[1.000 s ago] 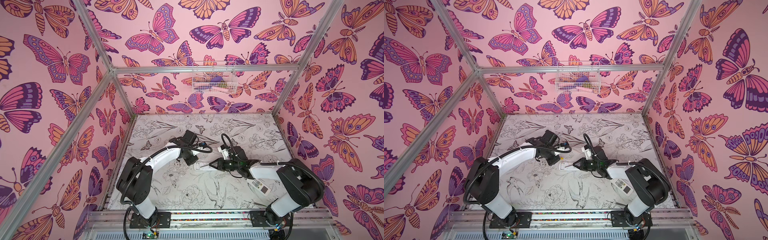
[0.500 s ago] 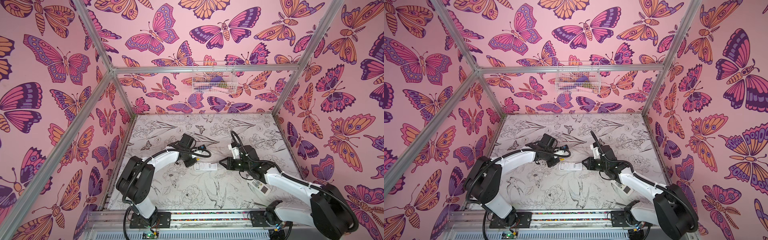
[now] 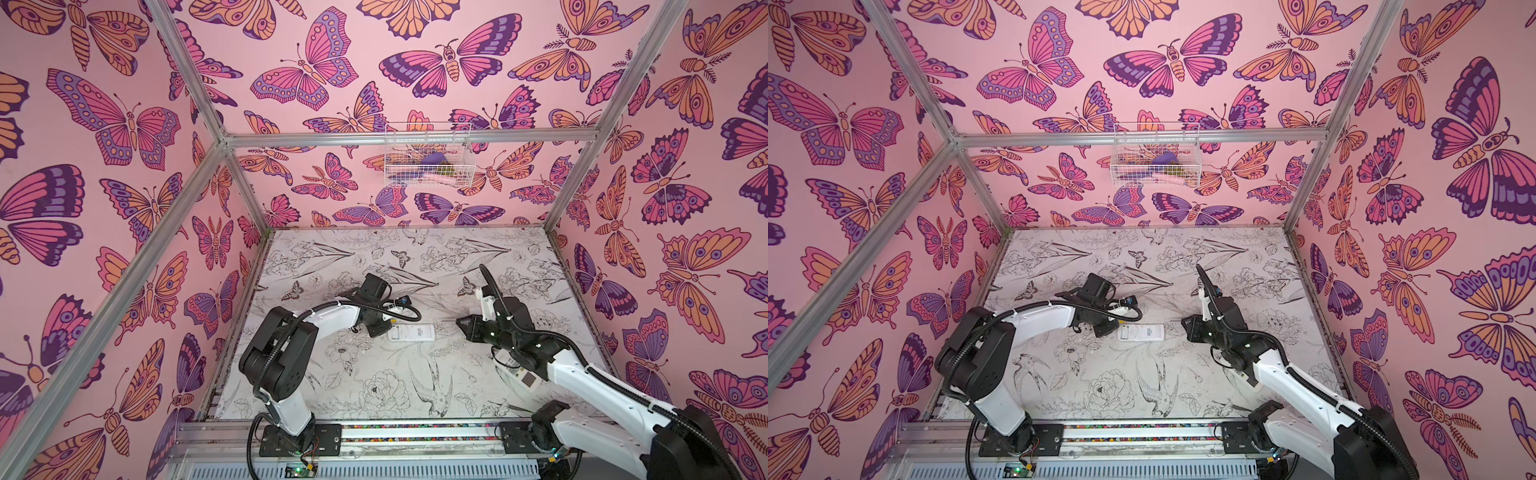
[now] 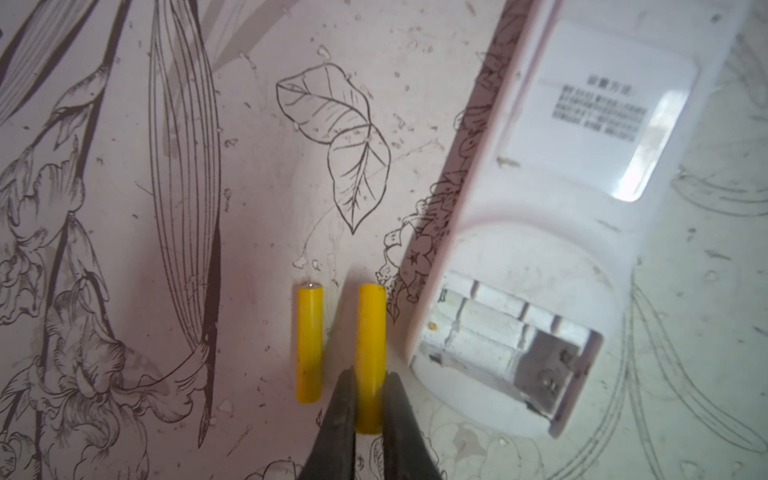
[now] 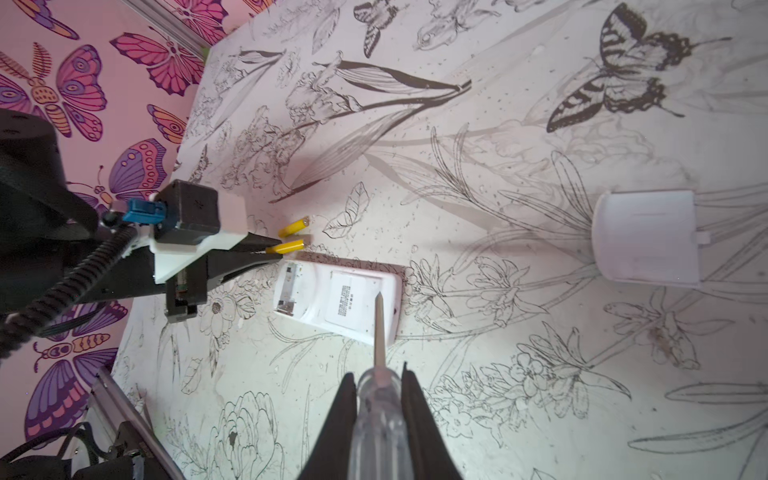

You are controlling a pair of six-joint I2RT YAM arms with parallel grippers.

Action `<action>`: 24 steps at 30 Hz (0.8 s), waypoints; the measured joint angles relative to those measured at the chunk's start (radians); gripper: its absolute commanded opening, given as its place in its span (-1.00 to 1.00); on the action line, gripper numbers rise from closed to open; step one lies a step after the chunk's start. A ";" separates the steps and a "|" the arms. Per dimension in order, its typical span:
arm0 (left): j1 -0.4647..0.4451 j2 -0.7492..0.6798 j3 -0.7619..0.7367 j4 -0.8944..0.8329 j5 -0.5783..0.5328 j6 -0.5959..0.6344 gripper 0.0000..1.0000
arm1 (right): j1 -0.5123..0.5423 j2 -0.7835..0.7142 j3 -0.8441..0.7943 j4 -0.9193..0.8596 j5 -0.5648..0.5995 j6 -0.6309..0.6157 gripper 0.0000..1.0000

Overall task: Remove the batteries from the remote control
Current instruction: 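Withdraw the screwdriver with the right gripper while the left gripper lowers the remote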

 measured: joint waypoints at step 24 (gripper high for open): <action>-0.014 -0.020 0.038 -0.117 0.006 0.071 -0.01 | -0.037 -0.049 -0.012 -0.031 0.037 -0.025 -1.00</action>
